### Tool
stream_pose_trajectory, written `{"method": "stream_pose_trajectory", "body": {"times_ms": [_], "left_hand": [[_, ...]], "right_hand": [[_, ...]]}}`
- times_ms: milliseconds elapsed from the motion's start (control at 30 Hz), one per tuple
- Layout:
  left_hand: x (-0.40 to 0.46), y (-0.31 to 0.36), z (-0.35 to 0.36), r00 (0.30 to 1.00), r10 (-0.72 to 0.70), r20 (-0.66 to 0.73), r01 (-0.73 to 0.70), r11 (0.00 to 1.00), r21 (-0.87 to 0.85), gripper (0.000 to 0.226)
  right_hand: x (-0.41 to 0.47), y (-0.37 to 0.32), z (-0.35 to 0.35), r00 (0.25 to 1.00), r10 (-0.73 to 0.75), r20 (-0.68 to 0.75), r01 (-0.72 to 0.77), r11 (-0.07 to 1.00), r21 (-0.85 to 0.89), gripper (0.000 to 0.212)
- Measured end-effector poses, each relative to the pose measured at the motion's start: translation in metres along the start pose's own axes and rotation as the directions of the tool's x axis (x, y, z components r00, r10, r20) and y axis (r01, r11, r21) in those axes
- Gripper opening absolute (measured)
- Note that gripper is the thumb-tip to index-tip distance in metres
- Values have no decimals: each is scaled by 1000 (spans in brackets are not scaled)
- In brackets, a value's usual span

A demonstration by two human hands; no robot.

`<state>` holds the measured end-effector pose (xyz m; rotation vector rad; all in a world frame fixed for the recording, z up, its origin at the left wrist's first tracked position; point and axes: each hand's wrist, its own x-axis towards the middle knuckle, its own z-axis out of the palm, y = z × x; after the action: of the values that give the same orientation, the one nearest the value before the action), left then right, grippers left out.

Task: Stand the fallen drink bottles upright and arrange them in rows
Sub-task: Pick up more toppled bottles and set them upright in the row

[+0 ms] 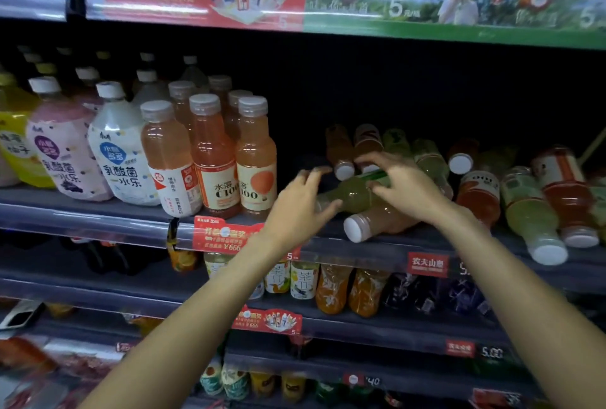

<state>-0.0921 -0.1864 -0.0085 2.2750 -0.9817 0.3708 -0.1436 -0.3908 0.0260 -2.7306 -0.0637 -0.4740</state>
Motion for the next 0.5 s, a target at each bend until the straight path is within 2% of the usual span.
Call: {"method": "stream_pose_trajectory", "body": {"times_ms": [100, 200, 367, 433, 500], "left_hand": [[17, -6, 15, 969, -167, 182, 168, 986, 10, 56], [20, -12, 14, 958, -222, 182, 242, 966, -95, 50], [20, 4, 7, 974, -223, -27, 210, 947, -244, 37], [23, 12, -2, 973, -186, -136, 139, 944, -298, 35], [24, 17, -12, 967, -120, -223, 45, 948, -317, 33]], "right_hand": [[0, 16, -2, 993, -6, 114, 5, 1000, 11, 42], [4, 23, 2, 982, -4, 191, 4, 1000, 3, 43], [16, 12, -4, 969, 13, 246, -13, 1000, -3, 62], [18, 5, -8, 968, 14, 250, -5, 999, -36, 73], [16, -1, -10, 981, 2, 196, 9, 998, -55, 74]]}}
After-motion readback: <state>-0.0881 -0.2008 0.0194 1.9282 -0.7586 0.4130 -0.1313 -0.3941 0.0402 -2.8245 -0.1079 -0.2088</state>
